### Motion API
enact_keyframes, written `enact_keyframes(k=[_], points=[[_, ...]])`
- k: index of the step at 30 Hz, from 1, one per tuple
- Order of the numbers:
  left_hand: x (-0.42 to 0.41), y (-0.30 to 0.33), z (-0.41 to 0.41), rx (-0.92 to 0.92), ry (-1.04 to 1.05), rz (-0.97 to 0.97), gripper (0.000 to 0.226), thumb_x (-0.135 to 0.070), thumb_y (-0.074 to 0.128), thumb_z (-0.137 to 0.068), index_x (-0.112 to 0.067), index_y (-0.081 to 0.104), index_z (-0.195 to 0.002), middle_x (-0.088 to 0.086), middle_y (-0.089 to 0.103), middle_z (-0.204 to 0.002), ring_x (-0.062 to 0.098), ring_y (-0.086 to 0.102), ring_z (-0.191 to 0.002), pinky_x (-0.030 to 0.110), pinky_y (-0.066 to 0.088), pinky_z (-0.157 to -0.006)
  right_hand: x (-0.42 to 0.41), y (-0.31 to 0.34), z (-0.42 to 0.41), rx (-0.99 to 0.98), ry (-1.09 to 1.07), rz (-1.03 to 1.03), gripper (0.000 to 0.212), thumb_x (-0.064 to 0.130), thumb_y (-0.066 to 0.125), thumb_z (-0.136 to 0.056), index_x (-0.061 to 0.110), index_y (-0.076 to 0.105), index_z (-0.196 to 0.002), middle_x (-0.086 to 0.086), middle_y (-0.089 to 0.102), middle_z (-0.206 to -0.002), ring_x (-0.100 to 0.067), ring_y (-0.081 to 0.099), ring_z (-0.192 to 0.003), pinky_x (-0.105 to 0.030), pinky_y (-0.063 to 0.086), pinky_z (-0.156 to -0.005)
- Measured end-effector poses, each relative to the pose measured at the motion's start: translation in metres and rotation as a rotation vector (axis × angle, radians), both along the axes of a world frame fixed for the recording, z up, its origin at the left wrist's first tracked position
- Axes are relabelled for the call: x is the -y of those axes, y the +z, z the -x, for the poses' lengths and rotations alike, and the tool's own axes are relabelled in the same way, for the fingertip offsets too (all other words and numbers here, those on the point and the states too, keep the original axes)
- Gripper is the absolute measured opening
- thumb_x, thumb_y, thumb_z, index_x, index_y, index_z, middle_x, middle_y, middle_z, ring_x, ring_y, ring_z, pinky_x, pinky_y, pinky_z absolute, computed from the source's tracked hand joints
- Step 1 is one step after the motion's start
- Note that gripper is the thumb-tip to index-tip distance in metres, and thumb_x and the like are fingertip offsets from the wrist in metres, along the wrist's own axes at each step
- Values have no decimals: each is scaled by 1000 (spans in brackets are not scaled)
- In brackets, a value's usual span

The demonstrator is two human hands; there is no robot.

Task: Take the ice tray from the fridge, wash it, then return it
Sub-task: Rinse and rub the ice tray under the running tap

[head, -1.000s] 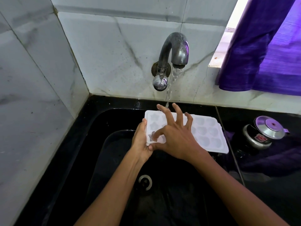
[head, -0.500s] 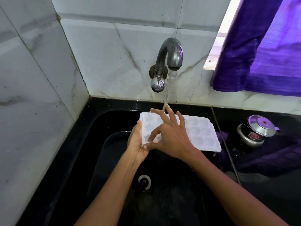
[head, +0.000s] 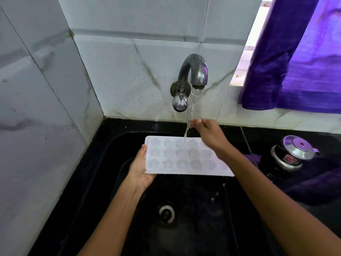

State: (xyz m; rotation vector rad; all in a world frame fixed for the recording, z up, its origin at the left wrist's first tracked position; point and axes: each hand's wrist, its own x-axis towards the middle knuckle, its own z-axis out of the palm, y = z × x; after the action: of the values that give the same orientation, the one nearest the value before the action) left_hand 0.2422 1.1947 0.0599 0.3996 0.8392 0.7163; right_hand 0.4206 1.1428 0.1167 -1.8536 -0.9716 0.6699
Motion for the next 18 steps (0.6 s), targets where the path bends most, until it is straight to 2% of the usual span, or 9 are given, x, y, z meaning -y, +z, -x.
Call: enact_keyframes(k=[2,3,5,7,8,10,13,16,18], points=[[-6,-1,8,-3,-6,2,40,-35,33,-103,-10,63,-99,10,75,-81,26,71,-78,46,53,-79,-24,7,-8,-253,-53,5,32,25,33,-102,7,59,-96,-14,62,-105,-32,59,-108,-31,41,-84],[-7,-1,12,-1,-5,4,39,-35,33,-103,-10,63,-98,10,75,-80,25,72,-73,44,56,-73,-34,14,-9,-399,-61,5,26,25,35,-102,9,55,-95,-11,58,-97,-26,61,-96,-31,44,-83],[-10,-1,20,5,-1,7,39,-35,34,-102,-10,63,-99,11,75,-81,25,73,-70,46,57,-65,-57,30,-12,-646,-32,-12,17,26,42,-99,13,51,-93,-6,45,-80,-12,49,-68,-28,51,-74],[-14,-1,27,39,-13,25,40,-36,34,-102,-8,63,-103,14,75,-85,27,73,-72,49,56,-64,-82,44,-11,-785,-27,-8,15,27,49,-96,15,55,-89,-4,46,-75,-8,47,-65,-31,53,-84],[-17,-3,30,47,-14,26,41,-36,34,-101,-7,63,-104,15,75,-86,27,73,-73,49,56,-65,-93,48,-11,-792,-34,25,20,31,52,-94,15,53,-83,-3,48,-74,-9,47,-65,-28,52,-85],[-21,-5,36,49,1,18,41,-36,33,-101,-8,63,-104,14,75,-88,26,73,-74,49,55,-67,-110,50,-9,-687,-6,148,33,39,55,-92,12,47,-74,-3,45,-69,-12,44,-61,-23,52,-67],[-25,-7,44,47,15,16,45,-38,35,-101,-9,67,-109,14,74,-98,25,73,-81,51,54,-71,-120,42,-10,-650,-20,191,22,15,60,-89,6,45,-75,-5,41,-65,-11,40,-54,-19,48,-51],[-27,-10,49,44,40,-12,55,-35,36,-101,-14,80,-75,13,75,-90,25,73,-76,52,54,-68,-119,30,-19,-827,-9,123,13,3,64,-80,4,51,-79,-7,52,-72,-12,52,-55,-20,53,-48],[-26,-8,50,56,38,-21,56,-33,36,-101,-14,79,-72,12,75,-87,26,74,-74,51,55,-64,-119,26,-24,-904,20,96,11,2,66,-76,5,56,-78,-6,56,-72,-13,56,-57,-22,54,-49]])
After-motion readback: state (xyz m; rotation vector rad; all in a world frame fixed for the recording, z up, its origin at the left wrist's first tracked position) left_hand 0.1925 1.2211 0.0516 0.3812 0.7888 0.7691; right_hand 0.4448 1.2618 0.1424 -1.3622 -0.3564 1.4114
